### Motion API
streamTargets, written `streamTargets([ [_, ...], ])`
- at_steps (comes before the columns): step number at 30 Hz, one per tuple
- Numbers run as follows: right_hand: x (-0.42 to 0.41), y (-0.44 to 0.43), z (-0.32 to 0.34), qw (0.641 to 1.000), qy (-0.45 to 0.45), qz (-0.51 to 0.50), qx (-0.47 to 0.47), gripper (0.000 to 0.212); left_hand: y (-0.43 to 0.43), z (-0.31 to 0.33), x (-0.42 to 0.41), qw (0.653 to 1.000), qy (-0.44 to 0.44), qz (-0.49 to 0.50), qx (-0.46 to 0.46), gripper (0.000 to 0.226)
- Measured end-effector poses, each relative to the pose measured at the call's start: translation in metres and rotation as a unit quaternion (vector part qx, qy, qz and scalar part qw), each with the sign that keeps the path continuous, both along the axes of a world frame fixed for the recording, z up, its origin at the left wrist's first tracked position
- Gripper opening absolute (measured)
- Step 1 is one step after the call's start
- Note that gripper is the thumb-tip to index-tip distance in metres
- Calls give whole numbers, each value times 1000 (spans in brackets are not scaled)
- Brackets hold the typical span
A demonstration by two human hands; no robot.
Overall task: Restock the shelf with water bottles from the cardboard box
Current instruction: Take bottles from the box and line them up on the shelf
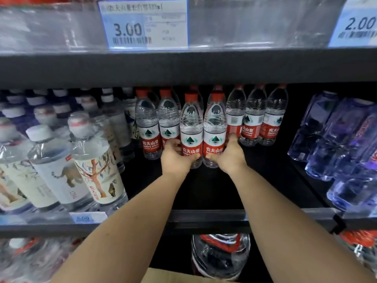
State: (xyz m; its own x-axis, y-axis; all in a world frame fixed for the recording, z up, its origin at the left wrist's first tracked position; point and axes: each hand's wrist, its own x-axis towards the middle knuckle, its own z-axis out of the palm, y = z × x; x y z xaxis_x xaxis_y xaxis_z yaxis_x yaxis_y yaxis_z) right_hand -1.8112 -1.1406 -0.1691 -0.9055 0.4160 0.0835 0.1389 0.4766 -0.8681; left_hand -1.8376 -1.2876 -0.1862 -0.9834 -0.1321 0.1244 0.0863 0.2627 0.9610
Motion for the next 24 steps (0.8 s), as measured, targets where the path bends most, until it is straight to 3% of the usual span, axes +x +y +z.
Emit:
streamTargets([
  [7, -13, -5, 5, 1000, -3, -3, 20, 70, 14, 10, -14, 997, -48, 60, -25, 43],
  [16, -35, -10, 3, 999, -3, -32, -11, 63, 10, 9, -16, 991, -38, 77, -104, 24],
  [21, -19, -16, 7, 997, -23, -71, 35, 71, 1, 21, -3, 993, -21, -20, -110, 24],
  [24, 18, -16, 21, 992, -20, -63, 105, 61, -12, 37, 23, 975, 5, -95, -202, 30],
])
